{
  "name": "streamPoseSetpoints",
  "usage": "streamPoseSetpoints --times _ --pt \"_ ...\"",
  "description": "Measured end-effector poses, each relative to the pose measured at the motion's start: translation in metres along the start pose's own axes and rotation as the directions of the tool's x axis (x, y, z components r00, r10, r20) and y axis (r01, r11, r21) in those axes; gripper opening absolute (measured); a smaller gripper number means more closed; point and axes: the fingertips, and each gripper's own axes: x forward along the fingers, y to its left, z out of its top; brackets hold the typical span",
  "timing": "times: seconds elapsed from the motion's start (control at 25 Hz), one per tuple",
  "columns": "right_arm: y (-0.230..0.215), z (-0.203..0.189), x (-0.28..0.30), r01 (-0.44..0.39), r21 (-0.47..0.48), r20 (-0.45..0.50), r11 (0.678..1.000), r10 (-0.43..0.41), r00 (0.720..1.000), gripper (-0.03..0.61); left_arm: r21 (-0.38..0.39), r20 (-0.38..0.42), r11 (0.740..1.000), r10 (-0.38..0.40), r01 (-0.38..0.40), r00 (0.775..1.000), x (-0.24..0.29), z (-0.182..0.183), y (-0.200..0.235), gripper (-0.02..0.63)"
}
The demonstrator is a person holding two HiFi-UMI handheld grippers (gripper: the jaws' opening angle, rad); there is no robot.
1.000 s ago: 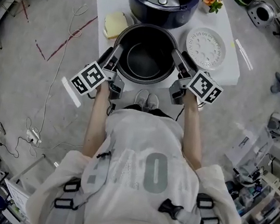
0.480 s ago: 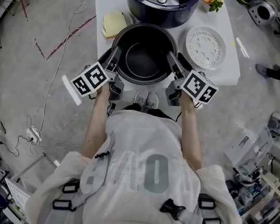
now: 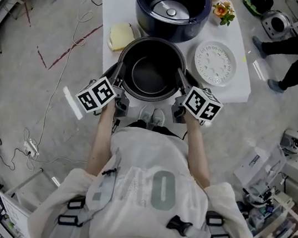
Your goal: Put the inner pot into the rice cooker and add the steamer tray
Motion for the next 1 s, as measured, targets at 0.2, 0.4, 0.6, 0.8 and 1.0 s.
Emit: streamPoseSetpoints --times 0.2,0.4,0.6,0.8,1.0 --pt "0.003 0.001 -0.001 0.034 -0.044 -0.002 0.998 -0.034 0.999 0.089 0.027 -0.011 0.999 0.029 -0.029 1.000 -0.002 0.003 0.003 0.063" --pt "0.006 0.006 -0.004 0.045 -0.066 -0.004 0.997 -0.046 0.999 0.083 0.048 -0.010 0.998 0.029 -0.028 1.000 -0.005 0.003 -0.003 0.063" --pt "0.023 0.023 -0.010 0.036 -0.119 0.020 0.992 -0.033 0.999 0.081 0.058 0.020 0.998 0.013 -0.014 1.000 -0.013 0.016 -0.011 0.063" --pt "0.045 0.037 -0.022 0.013 -0.170 0.051 0.985 -0.004 0.999 0.081 0.071 0.063 0.997 -0.004 -0.001 0.998 -0.030 0.028 -0.024 0.064" --pt "0.067 0.051 -0.034 -0.024 -0.201 0.085 0.979 0.042 0.995 0.081 0.131 0.123 0.991 -0.020 0.004 0.992 -0.051 0.046 -0.041 0.064"
